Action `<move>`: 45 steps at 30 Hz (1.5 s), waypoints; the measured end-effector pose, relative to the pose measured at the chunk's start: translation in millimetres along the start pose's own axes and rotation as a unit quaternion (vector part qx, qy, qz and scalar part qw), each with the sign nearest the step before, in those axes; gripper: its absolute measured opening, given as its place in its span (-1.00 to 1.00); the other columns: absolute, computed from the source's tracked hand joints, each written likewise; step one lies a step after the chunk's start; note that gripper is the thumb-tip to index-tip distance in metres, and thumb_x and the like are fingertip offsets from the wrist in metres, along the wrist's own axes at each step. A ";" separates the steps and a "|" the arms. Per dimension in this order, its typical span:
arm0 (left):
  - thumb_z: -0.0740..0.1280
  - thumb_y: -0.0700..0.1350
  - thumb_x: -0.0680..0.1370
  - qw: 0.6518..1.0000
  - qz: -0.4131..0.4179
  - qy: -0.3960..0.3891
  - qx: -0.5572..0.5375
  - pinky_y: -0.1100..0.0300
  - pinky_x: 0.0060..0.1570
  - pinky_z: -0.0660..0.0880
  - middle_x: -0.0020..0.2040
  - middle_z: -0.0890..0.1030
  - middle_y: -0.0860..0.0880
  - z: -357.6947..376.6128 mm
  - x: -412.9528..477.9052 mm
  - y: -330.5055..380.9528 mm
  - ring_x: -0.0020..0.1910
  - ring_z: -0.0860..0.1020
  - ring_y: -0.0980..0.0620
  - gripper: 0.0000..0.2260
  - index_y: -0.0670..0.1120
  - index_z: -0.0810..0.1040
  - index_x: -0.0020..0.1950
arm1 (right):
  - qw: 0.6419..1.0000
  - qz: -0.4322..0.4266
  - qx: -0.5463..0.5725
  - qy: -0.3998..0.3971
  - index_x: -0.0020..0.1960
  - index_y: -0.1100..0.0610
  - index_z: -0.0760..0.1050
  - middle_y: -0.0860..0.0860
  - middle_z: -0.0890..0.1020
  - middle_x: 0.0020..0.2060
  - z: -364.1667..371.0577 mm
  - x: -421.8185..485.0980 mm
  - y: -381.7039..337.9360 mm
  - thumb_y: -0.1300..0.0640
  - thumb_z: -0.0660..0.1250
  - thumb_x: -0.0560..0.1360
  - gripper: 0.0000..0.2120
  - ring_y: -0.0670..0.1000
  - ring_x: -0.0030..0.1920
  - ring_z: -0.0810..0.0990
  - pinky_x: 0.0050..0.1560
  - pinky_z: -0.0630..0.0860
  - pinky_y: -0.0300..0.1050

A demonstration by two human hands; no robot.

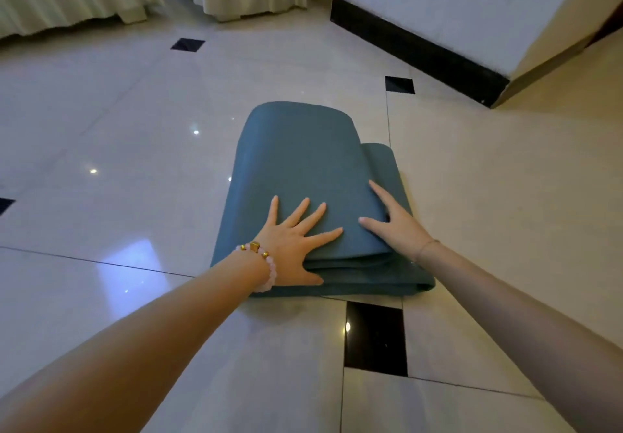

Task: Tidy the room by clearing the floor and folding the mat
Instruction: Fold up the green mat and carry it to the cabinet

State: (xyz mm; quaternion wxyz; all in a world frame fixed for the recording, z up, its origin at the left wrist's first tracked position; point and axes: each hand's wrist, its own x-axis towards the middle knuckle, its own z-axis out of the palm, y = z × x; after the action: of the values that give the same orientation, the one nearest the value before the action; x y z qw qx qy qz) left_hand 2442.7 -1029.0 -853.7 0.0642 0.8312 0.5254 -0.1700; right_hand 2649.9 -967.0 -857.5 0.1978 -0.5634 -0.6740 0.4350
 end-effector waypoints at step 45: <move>0.35 -0.06 0.47 0.185 -0.636 0.344 -0.665 -0.06 0.18 0.45 0.32 0.40 -0.23 153.4 -191.0 -135.0 0.17 0.48 -0.23 -0.50 -0.21 0.30 0.35 | 0.881 -0.141 -0.420 -0.167 0.54 -0.01 -0.02 -0.12 -0.10 0.54 169.3 -10.5 -110.3 -0.30 0.21 0.46 -0.20 -0.05 0.53 -0.19 0.45 -0.10 0.29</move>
State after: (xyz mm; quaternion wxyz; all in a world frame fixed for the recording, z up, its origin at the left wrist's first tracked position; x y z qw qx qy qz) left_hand 2214.3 -1176.1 -920.4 0.2759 -0.1643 0.7611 0.5635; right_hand 2460.1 -1036.9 -857.9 -0.1131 -0.4117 -0.8889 0.1662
